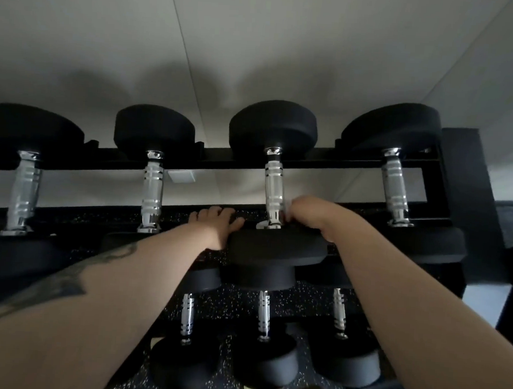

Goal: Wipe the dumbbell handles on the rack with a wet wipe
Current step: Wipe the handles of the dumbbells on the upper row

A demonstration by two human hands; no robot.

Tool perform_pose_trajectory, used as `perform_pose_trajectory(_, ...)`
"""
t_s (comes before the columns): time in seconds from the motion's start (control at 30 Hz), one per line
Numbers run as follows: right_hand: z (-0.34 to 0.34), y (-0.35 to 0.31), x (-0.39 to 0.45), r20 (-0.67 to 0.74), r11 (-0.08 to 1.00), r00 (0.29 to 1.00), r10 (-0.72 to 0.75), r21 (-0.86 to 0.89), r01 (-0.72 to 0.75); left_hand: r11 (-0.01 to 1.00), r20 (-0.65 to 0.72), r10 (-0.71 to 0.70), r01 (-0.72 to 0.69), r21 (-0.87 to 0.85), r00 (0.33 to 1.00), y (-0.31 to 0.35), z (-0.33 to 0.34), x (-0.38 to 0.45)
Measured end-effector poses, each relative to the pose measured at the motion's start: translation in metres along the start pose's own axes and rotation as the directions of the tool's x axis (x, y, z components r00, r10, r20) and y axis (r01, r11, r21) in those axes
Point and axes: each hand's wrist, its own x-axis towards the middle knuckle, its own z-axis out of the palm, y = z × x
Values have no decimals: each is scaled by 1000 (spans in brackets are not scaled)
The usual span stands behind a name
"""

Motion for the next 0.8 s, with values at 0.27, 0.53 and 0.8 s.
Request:
perform_pose_trajectory(0.27,-11,14,-18,3,988,992,-124,-95,124,997,33,-38,40,-68,999,-1,0,5)
perform_pose_trajectory(0.53,-1,17,-23,-100,897,960,-263,-391,205,1000,-271,-2,9,23,963,3,24,-3)
perform_pose_trajectory(0.8,-4,25,-39,24,887,916,-400,-240,394,963,-600,-125,-48,-263,790,12,57,-2)
